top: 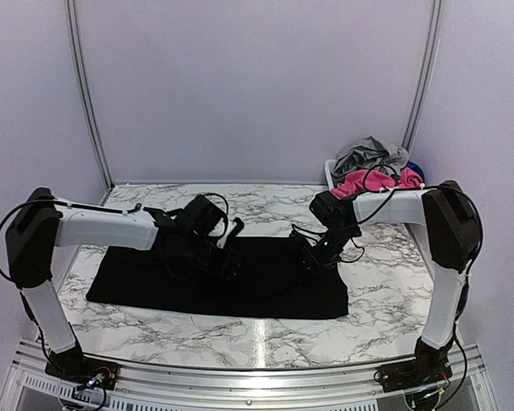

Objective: Fold and stack the mixed laundry pile
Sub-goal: Smooth out the rectangle-folded T-shirt at the center of the board.

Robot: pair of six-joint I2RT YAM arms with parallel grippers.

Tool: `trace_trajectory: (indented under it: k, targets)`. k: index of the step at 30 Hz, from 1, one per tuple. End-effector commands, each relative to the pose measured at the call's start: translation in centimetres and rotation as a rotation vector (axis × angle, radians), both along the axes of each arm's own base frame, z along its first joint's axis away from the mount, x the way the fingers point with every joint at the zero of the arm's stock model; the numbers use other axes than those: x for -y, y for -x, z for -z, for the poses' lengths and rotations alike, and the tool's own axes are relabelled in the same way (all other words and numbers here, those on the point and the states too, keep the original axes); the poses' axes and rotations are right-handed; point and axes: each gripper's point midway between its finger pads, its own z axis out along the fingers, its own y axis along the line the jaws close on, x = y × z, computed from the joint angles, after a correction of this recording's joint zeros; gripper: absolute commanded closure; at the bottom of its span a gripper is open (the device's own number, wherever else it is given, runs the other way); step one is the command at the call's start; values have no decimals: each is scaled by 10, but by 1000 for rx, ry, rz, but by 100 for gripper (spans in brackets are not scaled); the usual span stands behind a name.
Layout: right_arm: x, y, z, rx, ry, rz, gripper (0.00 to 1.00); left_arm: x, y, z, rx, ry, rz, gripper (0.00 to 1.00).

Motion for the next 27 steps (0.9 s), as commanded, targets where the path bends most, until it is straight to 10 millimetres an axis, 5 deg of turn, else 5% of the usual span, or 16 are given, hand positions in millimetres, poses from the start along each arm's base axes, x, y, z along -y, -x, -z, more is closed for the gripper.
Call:
trace_trajectory:
  k: [1, 3, 6, 8, 13, 17, 22, 27]
  targets:
    - [11, -10, -37, 91, 55, 89, 58, -50, -40, -50, 116, -5, -158, 18]
    - [5, -16, -65, 144, 10, 129, 49, -74, -55, -57, 125, -19, -237, 4]
    - [-9, -8, -90, 186, -32, 141, 46, -107, -76, -60, 116, -15, -355, 1]
    - [-20, 5, -89, 166, -38, 129, 45, -133, -93, -63, 123, -17, -468, 1]
    - [-30, 16, -74, 151, -18, 148, 45, -162, -113, -76, 135, 23, -572, 1]
    - [-7, -19, -85, 195, -42, 274, 46, -148, -117, -74, 117, 45, -479, 1]
    - [47, -66, -90, 227, -87, 472, 51, -112, -100, -60, 28, 106, -308, 2]
    - [66, -86, -73, 193, -115, 545, 52, -54, -68, -68, 113, 108, -86, 6]
